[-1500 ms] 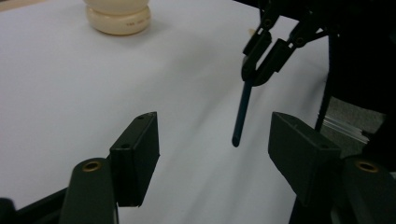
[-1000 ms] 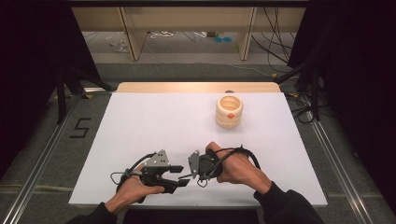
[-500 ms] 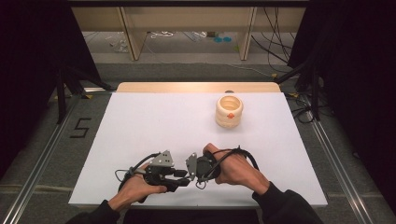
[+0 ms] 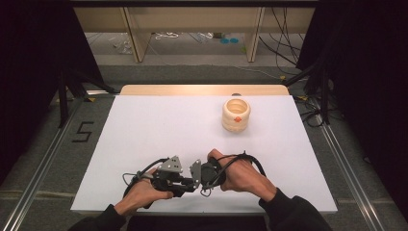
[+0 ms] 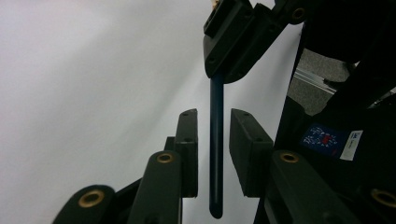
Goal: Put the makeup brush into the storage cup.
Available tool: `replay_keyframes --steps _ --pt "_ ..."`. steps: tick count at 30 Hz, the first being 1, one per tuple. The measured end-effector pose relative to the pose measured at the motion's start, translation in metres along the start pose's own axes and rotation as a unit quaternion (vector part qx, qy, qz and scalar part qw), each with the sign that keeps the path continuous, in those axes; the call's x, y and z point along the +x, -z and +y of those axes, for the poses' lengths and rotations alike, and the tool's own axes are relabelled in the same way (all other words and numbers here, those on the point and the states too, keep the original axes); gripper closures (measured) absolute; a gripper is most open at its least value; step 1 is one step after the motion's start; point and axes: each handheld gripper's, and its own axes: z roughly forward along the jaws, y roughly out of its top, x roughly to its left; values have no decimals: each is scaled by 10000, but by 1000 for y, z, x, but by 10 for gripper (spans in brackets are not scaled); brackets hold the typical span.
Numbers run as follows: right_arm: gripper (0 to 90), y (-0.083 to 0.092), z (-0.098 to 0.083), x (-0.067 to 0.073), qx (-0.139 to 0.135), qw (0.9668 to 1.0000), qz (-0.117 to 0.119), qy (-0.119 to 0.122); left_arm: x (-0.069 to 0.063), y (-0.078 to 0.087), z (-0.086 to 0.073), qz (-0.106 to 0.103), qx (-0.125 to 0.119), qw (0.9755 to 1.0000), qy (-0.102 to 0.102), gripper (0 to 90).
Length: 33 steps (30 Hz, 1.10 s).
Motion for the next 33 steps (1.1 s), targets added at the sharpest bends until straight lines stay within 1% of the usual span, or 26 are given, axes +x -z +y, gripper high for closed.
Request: replay_keyframes --steps 1,5,8,9,11,12,13,14,15,16,17,18,19,20,21,23,24,25,26,27,28,29,30,31,32,33 --pt "834 -1 0 1 5 10000 7 -41 -1 0 0 -17 -27 10000 71 751" --pt "834 -1 1 0 0 10000 12 46 -1 -1 1 -21 12 10000 51 768" --pt "834 -2 1 0 -33 10000 45 71 -1 -1 1 -5 32 10000 56 775" --pt "834 -2 2 1 9 10000 23 31 -1 -2 1 -6 36 10000 59 777" --pt "834 -4 2 1 -136 9998 96 92 0 -2 1 -45 65 10000 22 779" --pt "834 -4 3 0 -86 9998 90 121 0 -2 1 -31 93 10000 15 779" --pt "834 -3 5 1 -22 9999 72 67 0 -3 1 -8 32 9999 99 786" --pt "834 -5 4 1 -138 9998 90 114 -1 -4 1 -38 10 9999 131 792" --pt "834 -5 4 1 -138 9998 90 114 -1 -4 1 -43 11 9999 118 792" --pt "834 -4 4 1 -123 9998 92 113 -1 -5 1 -91 -2 9998 159 798" --pt "834 -3 5 0 -56 9998 120 128 -2 -5 1 -87 -23 9998 185 810" --pt "834 -5 5 1 -142 9998 82 127 -1 -5 1 -119 -11 9998 175 822" --pt "833 -5 5 0 -133 9998 82 159 0 -4 1 -130 49 9999 103 836" --pt "833 -5 5 0 -133 9998 82 159 -1 -5 0 -147 -26 9998 161 836" --pt "833 -5 5 0 -133 9998 76 158 1 -4 0 -159 9 9997 172 838" --pt "830 -5 5 0 -114 9998 62 146 0 -3 0 -79 -1 9999 148 841" --pt "825 -3 5 0 -6 9999 5 120 2 -2 0 -92 72 9999 -23 842" --pt "813 -3 4 -1 -92 9999 -2 62 1 -2 0 -44 14 10000 85 842" --pt "785 -1 4 -1 -80 9999 -72 -116 3 -2 0 -43 -27 10000 58 843" --pt "747 1 2 -3 -164 9996 -93 -192 4 0 0 23 -53 10000 72 843" --pt "699 4 1 -3 -187 9990 -179 -358 4 1 0 -11 -151 9998 156 842" --pt "645 9 -1 -4 -267 9972 -363 -596 5 3 0 20 -183 9996 192 843" --pt "619 13 -4 -6 -443 9939 -502 -878 6 5 1 110 -238 9995 196 843" --pt "583 17 -8 -9 -636 9906 -593 -1055 8 6 1 88 -333 9992 225 843" --pt "550 23 -11 -11 -813 9867 -740 -1196 9 8 1 155 -386 9988 264 843" --pt "499 27 -15 -12 -987 9808 -915 -1414 11 10 1 227 -439 9984 281 843"
